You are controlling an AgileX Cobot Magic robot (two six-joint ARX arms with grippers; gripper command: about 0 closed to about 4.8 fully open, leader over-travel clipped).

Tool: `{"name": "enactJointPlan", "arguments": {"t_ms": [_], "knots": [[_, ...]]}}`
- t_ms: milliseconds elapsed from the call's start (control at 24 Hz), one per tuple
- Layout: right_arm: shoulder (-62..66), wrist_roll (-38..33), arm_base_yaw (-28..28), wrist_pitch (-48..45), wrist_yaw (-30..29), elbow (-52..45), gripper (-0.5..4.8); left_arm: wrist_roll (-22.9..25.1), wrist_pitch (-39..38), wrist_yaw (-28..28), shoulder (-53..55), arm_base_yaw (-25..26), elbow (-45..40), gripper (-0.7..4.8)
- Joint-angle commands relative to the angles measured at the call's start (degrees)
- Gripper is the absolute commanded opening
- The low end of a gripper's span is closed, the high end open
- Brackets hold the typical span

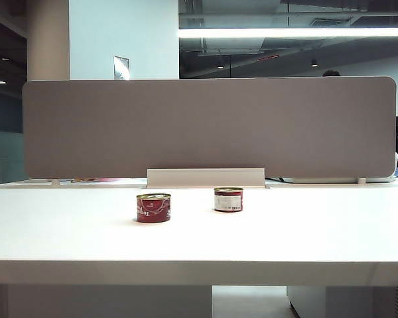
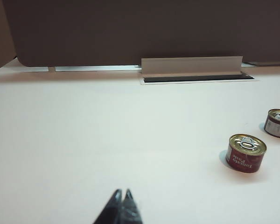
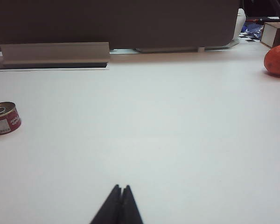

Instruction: Stack a can of tomatoes on the right onto the can of tomatoes on the left.

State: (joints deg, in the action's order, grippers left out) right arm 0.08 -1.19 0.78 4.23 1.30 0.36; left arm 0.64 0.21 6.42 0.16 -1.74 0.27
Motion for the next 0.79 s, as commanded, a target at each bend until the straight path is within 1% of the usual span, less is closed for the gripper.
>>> {"name": "enactJointPlan", "arguments": {"t_ms": [42,710,793], "knots": [[-0.1,0.1,0.1,-0.5,0.0,-0.3,-0.04,0.4,0.6,0.0,0.1,0.1,0.2,-0.06],[-0.1,-0.2,0.1,-1.6,0.0,-0.3,-0.04,0.4,0.7,0.0,0.1,0.1,0.2,-0.06],[-0.1,-0.5,0.1,-1.6,-1.7,-0.3,-0.04,0.4,0.7,0.0,0.1,0.1,0.2,-0.06]]}}
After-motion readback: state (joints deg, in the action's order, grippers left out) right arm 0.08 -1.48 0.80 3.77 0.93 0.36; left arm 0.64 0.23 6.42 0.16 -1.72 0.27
